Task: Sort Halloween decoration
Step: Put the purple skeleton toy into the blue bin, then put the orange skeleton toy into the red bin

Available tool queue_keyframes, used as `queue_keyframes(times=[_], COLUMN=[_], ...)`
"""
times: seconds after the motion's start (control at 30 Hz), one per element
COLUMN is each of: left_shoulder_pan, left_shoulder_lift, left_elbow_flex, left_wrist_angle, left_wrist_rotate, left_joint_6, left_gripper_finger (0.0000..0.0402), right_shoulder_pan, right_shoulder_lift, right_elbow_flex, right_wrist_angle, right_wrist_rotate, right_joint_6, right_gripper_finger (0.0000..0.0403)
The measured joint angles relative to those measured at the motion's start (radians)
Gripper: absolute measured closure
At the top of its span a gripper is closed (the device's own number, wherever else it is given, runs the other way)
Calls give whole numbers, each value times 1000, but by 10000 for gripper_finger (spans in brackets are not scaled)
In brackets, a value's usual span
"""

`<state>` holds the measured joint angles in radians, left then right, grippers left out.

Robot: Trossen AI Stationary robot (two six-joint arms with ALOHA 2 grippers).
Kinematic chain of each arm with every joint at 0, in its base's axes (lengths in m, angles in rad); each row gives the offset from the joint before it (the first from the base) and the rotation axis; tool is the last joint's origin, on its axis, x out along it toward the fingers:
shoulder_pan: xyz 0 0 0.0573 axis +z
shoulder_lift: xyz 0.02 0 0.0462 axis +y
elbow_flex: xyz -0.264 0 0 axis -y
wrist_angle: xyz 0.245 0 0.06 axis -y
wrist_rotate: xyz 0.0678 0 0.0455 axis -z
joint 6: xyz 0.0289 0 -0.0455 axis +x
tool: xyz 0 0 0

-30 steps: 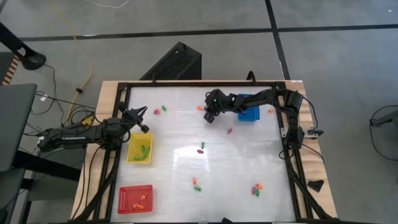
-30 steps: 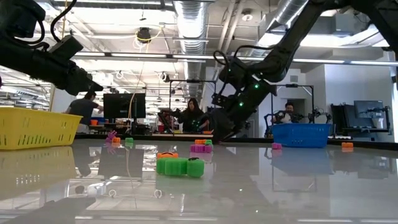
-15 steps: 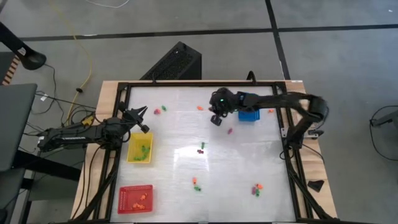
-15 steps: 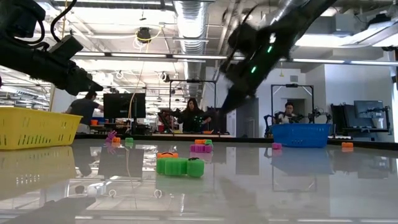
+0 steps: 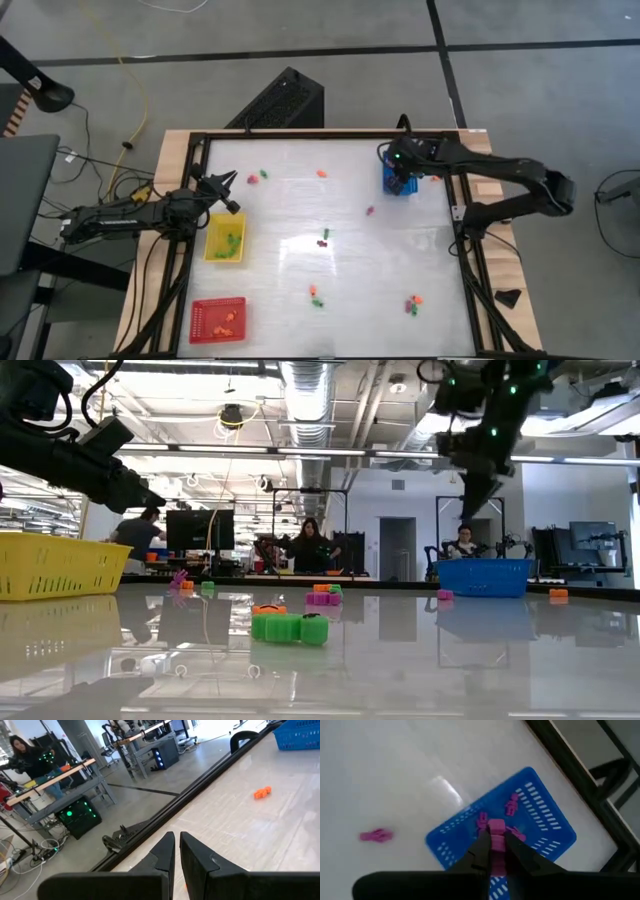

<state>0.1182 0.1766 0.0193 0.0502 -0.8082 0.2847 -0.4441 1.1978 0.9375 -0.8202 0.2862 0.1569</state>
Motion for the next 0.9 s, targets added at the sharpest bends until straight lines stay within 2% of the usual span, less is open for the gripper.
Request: queue_keyframes(times=[0.1,0.2,0.33,0.43,0.53,0.73,0.9], left_shoulder_pan=[0,0,0,0,0,0,0], left_shoulder_lift=[0,0,0,0,0,0,0], left_elbow_flex=[0,0,0,0,0,0,0], left_wrist_angle=[0,0,0,0,0,0,0], left_wrist_rotate=[0,0,0,0,0,0,0], left_joint_6=[0,0,0,0,0,0,0], left_gripper_finger=[384,384,384,384,384,384,384], right_shoulder_pan=[-49,-107,-166,-188,-188,-143,-89], right_shoulder_lift=[8,33,69,74,58,-13,-84], right_elbow_flex=[-59,-92,-97,-97,-97,-96,-96], right_wrist_angle=[68,112,87,88,97,101,-37], right_wrist_rotate=[1,3,0,-28,-28,-34,-26], right_joint_6=[0,2,1,-12,-23,-26,76], right_gripper_finger=[325,261,175,135,118,113,112])
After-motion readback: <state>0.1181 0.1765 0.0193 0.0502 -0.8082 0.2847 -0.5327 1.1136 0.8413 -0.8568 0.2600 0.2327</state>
